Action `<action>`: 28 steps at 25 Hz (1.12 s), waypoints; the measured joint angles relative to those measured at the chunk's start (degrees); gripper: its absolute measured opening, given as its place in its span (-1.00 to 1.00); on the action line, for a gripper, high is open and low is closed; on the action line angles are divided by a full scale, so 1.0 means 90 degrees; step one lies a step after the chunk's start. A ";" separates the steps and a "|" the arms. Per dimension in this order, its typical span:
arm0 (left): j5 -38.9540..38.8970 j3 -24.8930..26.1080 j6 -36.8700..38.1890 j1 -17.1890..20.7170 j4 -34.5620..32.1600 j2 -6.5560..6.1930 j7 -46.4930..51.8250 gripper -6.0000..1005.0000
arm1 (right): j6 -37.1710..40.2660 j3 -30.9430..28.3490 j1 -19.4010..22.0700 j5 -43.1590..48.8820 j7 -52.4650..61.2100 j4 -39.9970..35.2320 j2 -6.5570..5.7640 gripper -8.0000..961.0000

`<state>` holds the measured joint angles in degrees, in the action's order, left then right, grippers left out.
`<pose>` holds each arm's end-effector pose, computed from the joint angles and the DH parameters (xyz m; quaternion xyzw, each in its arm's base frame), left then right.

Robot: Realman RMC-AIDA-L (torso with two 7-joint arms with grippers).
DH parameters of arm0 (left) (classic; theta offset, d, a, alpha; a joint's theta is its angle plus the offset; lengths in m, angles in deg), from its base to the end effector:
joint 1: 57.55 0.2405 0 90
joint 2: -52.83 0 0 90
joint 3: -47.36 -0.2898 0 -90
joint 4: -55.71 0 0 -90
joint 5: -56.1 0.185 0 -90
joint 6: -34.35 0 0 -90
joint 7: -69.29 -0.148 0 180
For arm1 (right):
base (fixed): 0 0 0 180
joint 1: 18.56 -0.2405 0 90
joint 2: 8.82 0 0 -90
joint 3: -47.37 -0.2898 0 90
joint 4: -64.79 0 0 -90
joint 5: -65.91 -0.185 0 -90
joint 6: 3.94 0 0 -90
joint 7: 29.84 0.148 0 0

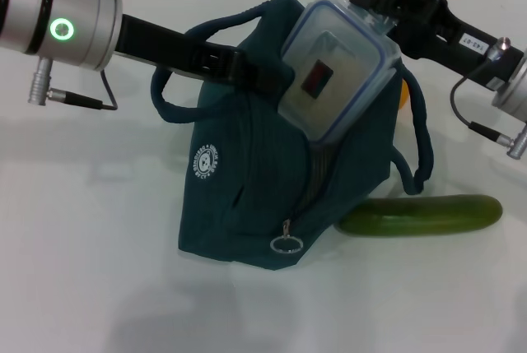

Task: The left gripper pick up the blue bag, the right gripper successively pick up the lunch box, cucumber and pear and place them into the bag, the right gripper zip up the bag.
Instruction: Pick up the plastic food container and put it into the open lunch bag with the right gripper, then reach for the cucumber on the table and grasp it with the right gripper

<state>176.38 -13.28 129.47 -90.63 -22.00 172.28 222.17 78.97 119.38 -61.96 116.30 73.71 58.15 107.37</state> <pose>-0.1697 0.3432 0.0126 -0.8808 -0.4560 -0.1119 0.0608 0.1904 0.3807 -0.0360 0.7033 -0.5034 -0.5017 0.0137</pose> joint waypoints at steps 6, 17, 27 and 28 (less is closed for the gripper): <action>0.0005 0.0000 -0.0033 -0.0006 0.0011 -0.0010 -0.0035 -0.87 | -0.0043 0.0097 -0.0144 0.0010 -0.0007 -0.0018 -0.0001 -0.64; 0.0046 0.0030 -0.0036 -0.0006 0.0018 -0.0010 -0.0091 -0.87 | -0.0071 0.0219 -0.0225 -0.0045 -0.0004 -0.0112 0.0000 -0.51; 0.0054 0.0049 -0.0080 -0.0003 0.0080 -0.0017 -0.0117 -0.87 | 0.0049 0.0211 0.0256 -0.0329 0.0030 -0.0540 -0.0015 0.03; 0.0054 0.0049 -0.0093 0.0004 0.0081 -0.0017 -0.0119 -0.87 | 0.0081 0.0214 0.0442 -0.0337 -0.0006 -0.0773 -0.0031 0.06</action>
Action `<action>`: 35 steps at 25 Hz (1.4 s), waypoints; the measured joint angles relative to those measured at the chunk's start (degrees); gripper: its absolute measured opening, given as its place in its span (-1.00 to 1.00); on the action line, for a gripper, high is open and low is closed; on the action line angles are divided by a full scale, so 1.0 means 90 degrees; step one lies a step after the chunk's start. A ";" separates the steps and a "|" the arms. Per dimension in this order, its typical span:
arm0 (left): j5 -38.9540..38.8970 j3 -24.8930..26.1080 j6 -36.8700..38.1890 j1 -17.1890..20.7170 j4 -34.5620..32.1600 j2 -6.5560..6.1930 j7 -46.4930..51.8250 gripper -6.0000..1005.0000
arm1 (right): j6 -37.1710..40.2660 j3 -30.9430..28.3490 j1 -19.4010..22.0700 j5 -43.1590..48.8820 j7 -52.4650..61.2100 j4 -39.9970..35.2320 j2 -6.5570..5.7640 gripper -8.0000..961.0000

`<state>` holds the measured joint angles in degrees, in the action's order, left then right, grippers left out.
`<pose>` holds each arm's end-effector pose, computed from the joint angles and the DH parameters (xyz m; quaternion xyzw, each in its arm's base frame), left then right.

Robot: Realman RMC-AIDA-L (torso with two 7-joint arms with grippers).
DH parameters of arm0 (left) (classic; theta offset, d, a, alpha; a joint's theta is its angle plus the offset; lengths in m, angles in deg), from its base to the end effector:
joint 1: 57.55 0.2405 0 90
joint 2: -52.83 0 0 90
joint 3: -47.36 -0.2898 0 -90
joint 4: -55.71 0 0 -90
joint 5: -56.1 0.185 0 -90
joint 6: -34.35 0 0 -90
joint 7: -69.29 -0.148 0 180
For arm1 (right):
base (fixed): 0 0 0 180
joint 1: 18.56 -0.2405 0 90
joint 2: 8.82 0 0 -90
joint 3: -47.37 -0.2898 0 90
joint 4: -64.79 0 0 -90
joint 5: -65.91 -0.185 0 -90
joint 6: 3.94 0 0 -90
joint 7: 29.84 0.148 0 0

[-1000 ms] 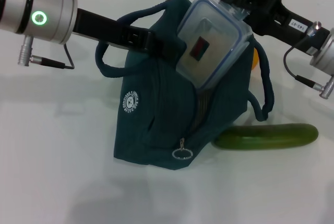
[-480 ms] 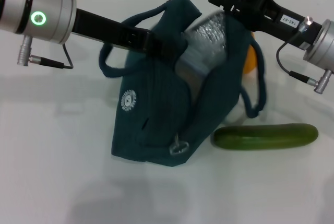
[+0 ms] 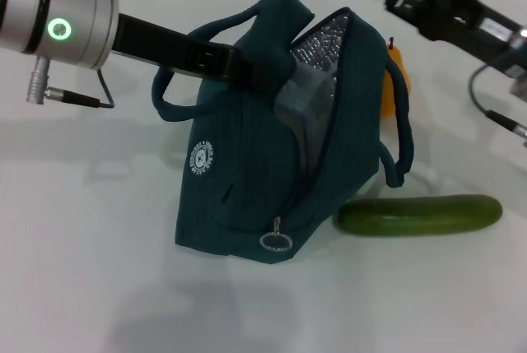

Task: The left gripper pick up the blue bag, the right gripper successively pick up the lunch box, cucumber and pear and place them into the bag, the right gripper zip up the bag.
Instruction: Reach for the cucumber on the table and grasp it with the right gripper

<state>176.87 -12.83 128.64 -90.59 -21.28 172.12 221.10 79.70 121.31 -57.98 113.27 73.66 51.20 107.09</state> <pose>-0.1738 0.3460 0.0137 -0.8806 -0.4549 -0.1130 0.0698 0.1925 0.3763 -0.0191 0.7060 -0.4709 -0.5289 0.0059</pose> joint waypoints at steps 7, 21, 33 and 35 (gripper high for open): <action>0.0001 0.0011 -0.0019 0.0101 0.0000 -0.0022 -0.0002 -0.87 | 0.0517 -0.0003 0.0790 0.0040 -0.1171 -0.0458 -0.0168 0.27; -0.0051 0.0309 -0.0013 0.0160 0.0112 0.0002 -0.0135 -0.87 | 0.1248 -0.0025 0.1203 0.2230 -0.2336 -0.1568 -0.1447 0.82; -0.0231 0.0322 0.0028 0.0197 0.0042 0.0001 -0.0139 -0.87 | 0.1235 -0.0120 0.0869 0.4941 -0.2306 -0.2844 -0.1317 0.82; -0.0233 0.0318 0.0032 0.0204 0.0042 0.0000 -0.0139 -0.87 | 0.1202 -0.0121 0.0779 0.5354 -0.2176 -0.3024 -0.1254 0.82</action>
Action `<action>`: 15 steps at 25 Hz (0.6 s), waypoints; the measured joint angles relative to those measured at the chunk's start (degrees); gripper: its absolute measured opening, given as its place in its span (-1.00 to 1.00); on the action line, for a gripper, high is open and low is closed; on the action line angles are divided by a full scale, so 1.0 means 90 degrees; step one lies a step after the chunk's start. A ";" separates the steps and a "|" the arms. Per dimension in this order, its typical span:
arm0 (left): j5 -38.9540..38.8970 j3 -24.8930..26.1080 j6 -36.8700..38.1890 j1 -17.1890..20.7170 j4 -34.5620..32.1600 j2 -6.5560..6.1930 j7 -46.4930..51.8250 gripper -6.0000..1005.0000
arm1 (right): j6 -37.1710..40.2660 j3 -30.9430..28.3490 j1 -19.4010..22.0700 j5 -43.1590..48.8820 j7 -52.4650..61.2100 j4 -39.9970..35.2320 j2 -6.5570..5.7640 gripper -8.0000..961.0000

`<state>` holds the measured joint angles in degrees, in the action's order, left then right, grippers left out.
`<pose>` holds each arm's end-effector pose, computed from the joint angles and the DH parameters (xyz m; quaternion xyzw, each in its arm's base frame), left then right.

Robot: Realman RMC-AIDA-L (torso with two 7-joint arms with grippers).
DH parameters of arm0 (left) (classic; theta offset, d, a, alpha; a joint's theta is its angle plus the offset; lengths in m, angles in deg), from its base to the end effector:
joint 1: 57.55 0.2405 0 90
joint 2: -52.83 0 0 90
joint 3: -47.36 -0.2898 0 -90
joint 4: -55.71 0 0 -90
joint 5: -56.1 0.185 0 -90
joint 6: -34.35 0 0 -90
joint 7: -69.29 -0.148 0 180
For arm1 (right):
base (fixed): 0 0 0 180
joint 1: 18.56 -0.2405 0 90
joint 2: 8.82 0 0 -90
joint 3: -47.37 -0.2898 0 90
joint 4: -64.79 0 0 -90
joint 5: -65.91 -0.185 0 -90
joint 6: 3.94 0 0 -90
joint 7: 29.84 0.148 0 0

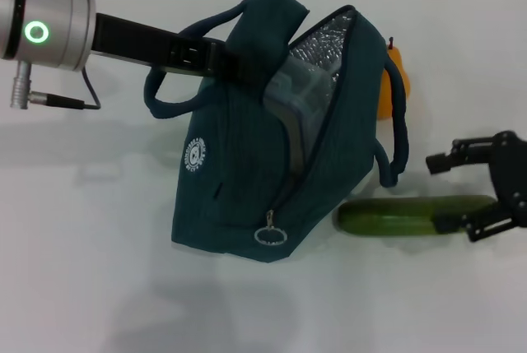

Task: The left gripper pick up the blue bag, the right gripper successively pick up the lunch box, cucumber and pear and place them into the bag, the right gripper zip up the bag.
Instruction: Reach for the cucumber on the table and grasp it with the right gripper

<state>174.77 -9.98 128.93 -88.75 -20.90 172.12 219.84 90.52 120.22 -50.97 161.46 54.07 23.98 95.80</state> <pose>-0.1837 0.3426 0.0220 -0.8698 -0.4671 -0.1419 0.0718 0.2524 0.3277 0.0253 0.9828 -0.1053 -0.1517 0.0081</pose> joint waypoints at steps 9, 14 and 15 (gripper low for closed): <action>-0.0004 0.0004 0.0000 0.0036 0.0016 -0.0020 -0.0010 -0.87 | 0.0294 -0.0569 0.0007 0.0672 0.0068 -0.0730 0.0070 0.81; -0.0004 0.0004 -0.0010 0.0028 0.0029 -0.0033 -0.0010 -0.87 | 0.0821 -0.1373 -0.0024 0.1144 0.0273 -0.1060 -0.0021 0.81; -0.0004 0.0005 -0.0013 0.0023 0.0032 -0.0034 -0.0010 -0.87 | 0.0869 -0.1421 -0.0067 0.1380 0.0449 -0.1162 -0.0031 0.81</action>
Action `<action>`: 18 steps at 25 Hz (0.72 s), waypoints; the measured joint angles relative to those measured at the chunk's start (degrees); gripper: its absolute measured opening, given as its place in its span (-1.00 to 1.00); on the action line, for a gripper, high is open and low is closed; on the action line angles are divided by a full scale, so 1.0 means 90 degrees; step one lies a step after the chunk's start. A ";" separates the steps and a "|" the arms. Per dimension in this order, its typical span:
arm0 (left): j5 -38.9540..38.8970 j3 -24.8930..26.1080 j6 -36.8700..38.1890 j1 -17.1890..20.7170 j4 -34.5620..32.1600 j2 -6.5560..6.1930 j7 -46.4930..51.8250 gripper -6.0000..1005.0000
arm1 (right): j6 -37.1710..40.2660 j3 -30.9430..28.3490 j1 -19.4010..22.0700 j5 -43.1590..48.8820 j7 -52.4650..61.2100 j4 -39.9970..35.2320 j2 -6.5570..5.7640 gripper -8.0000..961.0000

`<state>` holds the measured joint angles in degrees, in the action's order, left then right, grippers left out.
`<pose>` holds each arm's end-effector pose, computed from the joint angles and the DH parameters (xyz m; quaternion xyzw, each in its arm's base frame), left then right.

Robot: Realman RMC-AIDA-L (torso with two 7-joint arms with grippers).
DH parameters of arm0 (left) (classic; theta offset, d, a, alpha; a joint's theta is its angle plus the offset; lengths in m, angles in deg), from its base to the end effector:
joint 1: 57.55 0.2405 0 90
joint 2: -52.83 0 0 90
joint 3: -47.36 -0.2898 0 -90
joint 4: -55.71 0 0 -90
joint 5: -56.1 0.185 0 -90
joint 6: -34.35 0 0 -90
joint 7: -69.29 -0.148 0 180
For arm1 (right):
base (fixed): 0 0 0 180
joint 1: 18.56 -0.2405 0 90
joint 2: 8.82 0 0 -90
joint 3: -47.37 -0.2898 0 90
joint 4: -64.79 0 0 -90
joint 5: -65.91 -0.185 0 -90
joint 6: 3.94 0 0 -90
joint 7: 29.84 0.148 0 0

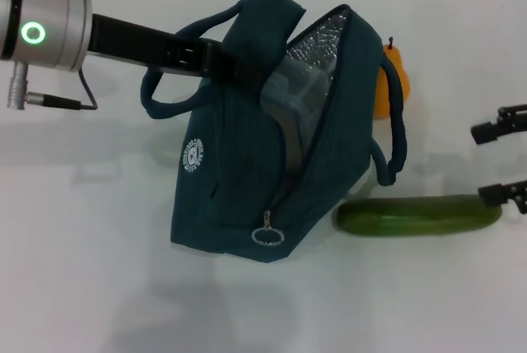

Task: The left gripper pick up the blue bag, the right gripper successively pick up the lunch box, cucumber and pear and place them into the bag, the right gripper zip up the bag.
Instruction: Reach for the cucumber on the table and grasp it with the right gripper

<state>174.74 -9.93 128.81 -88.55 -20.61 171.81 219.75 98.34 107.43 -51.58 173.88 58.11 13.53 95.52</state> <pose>-0.1866 0.3428 0.0234 -0.8684 -0.4695 -0.1411 0.0740 0.2457 0.3365 0.0652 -0.9916 0.0719 0.1055 0.0189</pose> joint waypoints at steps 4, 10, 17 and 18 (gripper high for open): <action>0.0013 0.0000 -0.0011 -0.0039 0.0007 0.0000 0.0001 -0.87 | 0.0100 -0.0003 -0.0290 0.0778 0.0561 -0.0321 0.0017 0.81; 0.0015 -0.0001 -0.0023 -0.0060 0.0014 0.0008 0.0001 -0.87 | 0.0471 0.0098 -0.0918 0.2214 0.1625 -0.1157 0.0392 0.81; 0.0009 -0.0043 -0.0027 -0.0070 0.0014 0.0027 -0.0001 -0.87 | 0.1273 0.0644 -0.1802 0.3460 0.2804 -0.1780 0.0886 0.81; 0.0010 -0.0044 -0.0027 -0.0070 0.0014 0.0029 -0.0002 -0.87 | 0.1311 0.0757 -0.1846 0.3487 0.2877 -0.1827 0.0928 0.81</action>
<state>174.83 -10.33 128.57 -89.18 -20.49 172.07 219.74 110.14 114.25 -68.19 205.26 84.01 -2.92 103.87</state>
